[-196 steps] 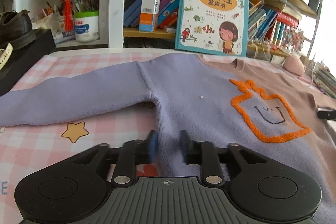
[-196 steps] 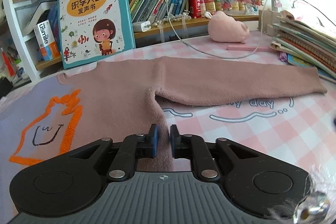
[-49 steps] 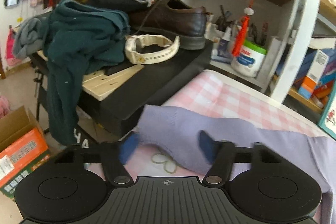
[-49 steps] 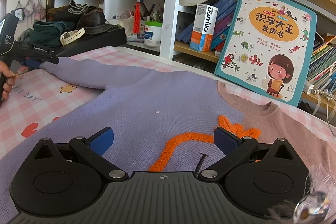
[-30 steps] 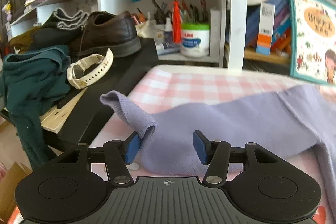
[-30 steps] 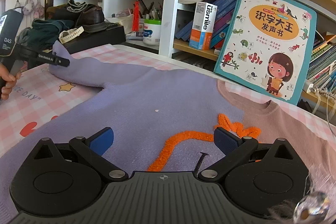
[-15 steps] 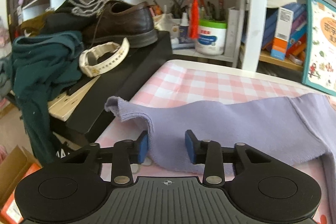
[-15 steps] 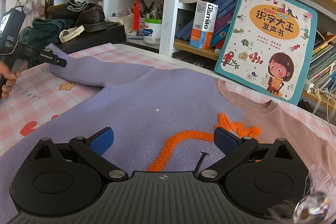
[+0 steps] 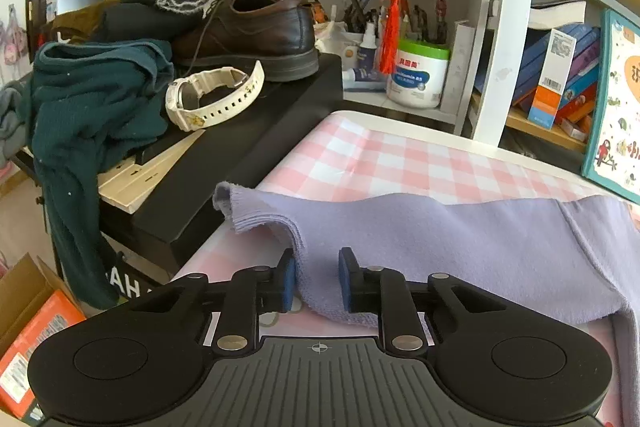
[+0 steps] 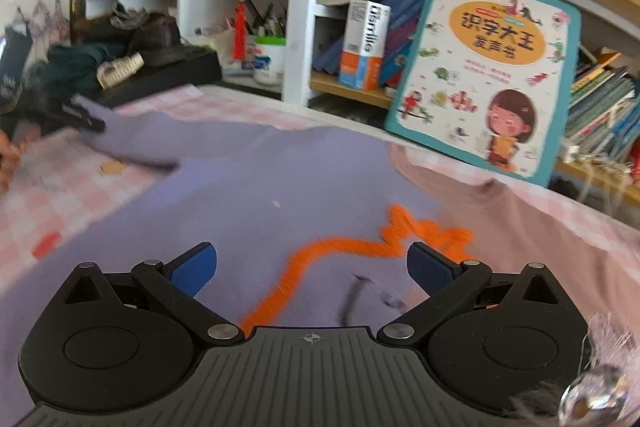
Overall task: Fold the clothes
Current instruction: 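Grasp the lavender sleeve cuff with the left tool, then lift the lavender sleeve and fold it across the sweatshirt body with the left tool, then release the folded sleeve and pinch the lavender side edge with the left tool, then move the right tool to the pink sleeve cuff and grasp it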
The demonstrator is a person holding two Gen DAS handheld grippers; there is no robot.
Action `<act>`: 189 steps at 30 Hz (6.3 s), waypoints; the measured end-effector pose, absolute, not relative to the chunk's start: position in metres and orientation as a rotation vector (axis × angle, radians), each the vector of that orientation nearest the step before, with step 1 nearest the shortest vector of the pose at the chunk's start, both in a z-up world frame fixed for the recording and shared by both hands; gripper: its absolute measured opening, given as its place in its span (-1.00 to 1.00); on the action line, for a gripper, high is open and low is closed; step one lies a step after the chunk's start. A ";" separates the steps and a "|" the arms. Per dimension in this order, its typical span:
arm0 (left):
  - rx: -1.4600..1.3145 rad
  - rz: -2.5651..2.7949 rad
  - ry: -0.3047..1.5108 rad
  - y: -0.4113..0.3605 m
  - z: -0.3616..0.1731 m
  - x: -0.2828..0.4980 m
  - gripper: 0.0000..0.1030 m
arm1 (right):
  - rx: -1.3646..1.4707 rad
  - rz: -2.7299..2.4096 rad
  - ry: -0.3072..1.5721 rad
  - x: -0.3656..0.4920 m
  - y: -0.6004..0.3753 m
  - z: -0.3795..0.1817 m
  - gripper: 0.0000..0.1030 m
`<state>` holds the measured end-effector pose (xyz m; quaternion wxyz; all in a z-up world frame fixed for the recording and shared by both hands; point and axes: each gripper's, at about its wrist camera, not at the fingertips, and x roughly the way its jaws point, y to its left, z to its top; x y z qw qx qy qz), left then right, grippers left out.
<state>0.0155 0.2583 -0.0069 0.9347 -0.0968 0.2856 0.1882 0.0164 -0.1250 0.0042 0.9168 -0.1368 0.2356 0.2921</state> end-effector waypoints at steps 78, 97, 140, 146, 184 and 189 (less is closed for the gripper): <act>-0.146 -0.290 0.584 0.018 0.034 0.070 0.39 | -0.089 0.372 0.655 -0.007 -0.251 -0.008 0.99; -0.052 -0.194 0.669 0.071 0.002 0.025 0.27 | -0.067 0.274 0.652 -0.009 -0.256 -0.005 0.99; -0.105 -0.162 0.637 0.135 -0.002 0.004 -0.67 | -0.080 0.223 0.656 0.012 -0.246 -0.003 -0.68; -0.055 -0.228 0.556 0.116 0.013 0.002 -0.59 | -0.059 0.225 0.659 0.012 -0.251 -0.003 -0.68; 0.169 -0.521 0.538 0.044 -0.005 -0.007 0.64 | 0.258 -0.209 0.650 0.041 -0.411 0.014 0.30; 0.162 -0.528 0.552 0.045 -0.006 -0.004 0.77 | 0.287 -0.287 0.652 0.053 -0.437 0.011 0.30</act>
